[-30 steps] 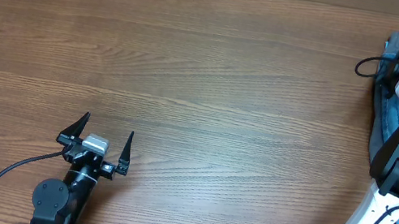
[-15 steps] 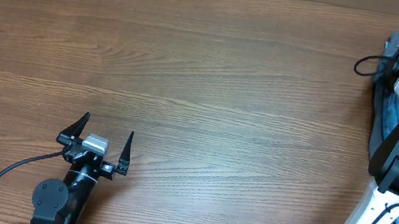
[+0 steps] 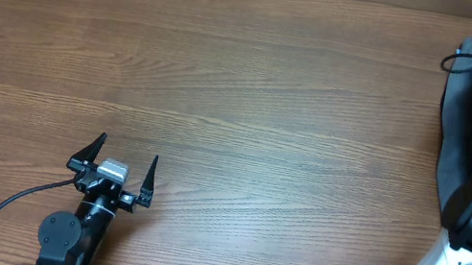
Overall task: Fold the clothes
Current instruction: 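Grasp the top light-blue jeans with the right gripper, then drag the jeans leftward and lay them flat on the table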
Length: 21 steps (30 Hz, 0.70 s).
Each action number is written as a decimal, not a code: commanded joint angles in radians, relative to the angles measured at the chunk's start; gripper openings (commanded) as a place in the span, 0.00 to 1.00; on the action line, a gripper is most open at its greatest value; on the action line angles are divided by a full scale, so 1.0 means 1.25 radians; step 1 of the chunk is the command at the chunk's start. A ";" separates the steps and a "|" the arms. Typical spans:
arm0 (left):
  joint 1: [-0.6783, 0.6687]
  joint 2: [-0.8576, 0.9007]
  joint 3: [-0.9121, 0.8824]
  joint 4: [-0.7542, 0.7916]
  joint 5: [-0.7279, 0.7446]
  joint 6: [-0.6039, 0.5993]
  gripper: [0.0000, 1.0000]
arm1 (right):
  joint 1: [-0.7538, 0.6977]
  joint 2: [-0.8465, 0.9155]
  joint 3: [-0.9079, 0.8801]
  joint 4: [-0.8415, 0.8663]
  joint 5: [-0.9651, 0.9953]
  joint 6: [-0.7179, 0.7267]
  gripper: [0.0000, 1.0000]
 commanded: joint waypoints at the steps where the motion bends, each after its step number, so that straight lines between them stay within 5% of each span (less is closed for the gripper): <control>1: 0.005 -0.006 -0.003 0.001 0.009 0.021 1.00 | 0.028 -0.107 0.028 0.017 0.002 0.009 0.04; 14: 0.005 -0.006 -0.003 0.001 0.009 0.021 1.00 | 0.294 -0.240 0.028 0.067 -0.060 0.020 0.04; 21: 0.005 -0.006 -0.003 0.001 0.009 0.021 1.00 | 0.518 -0.172 0.028 0.171 -0.311 0.286 0.04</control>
